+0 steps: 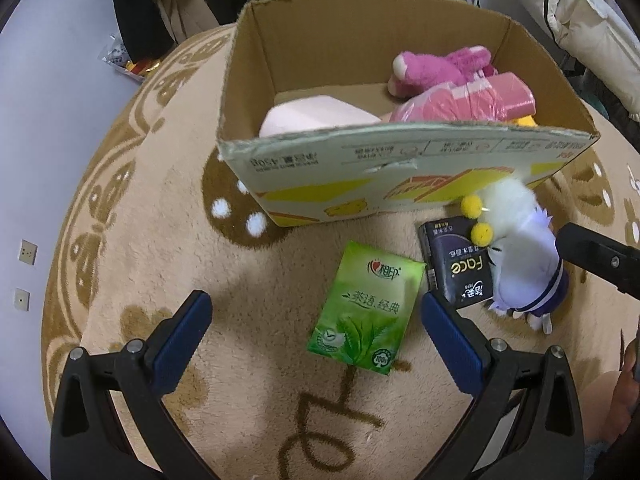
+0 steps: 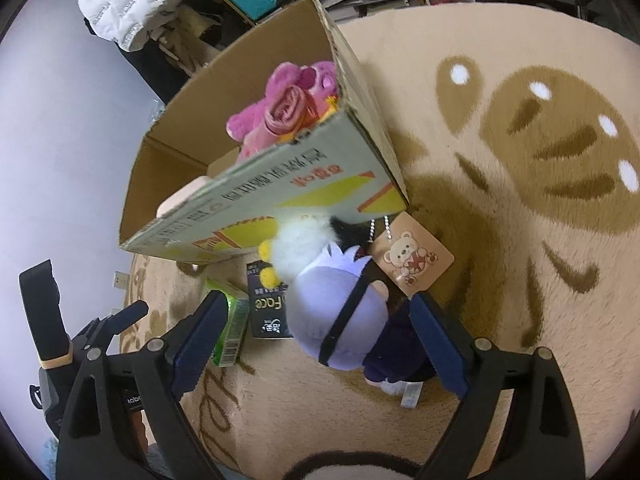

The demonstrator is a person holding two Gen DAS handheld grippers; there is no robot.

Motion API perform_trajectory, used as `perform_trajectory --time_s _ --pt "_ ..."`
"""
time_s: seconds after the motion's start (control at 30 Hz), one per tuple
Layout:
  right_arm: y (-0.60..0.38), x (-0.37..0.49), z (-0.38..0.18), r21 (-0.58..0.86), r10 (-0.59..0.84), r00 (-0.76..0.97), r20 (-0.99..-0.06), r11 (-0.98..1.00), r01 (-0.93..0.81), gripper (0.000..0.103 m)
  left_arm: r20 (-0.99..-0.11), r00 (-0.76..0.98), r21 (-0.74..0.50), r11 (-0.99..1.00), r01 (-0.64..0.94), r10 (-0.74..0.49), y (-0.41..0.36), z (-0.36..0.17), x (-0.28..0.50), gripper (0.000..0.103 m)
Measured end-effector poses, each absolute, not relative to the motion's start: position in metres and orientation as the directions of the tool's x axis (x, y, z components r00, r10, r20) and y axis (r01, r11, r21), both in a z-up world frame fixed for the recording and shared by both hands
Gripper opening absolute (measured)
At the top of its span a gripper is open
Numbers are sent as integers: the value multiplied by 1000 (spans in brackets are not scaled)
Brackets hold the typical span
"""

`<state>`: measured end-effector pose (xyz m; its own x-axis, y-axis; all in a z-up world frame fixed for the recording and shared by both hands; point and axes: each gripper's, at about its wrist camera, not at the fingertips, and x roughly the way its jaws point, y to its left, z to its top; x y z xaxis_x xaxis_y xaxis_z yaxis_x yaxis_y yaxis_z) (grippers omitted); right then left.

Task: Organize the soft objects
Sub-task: 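Move the right tool to the white-purple doll while the left tool approaches the green tissue pack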

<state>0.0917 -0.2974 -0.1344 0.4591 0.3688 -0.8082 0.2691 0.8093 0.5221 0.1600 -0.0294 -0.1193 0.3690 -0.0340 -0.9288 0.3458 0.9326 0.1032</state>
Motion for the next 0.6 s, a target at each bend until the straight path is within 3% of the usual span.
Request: perform_trajectory --time_s 0.6 --pt "-287 98 -152 467 345 401 -848 845 260 97 -964 266 69 935 349 -28 -35 -148 167 103"
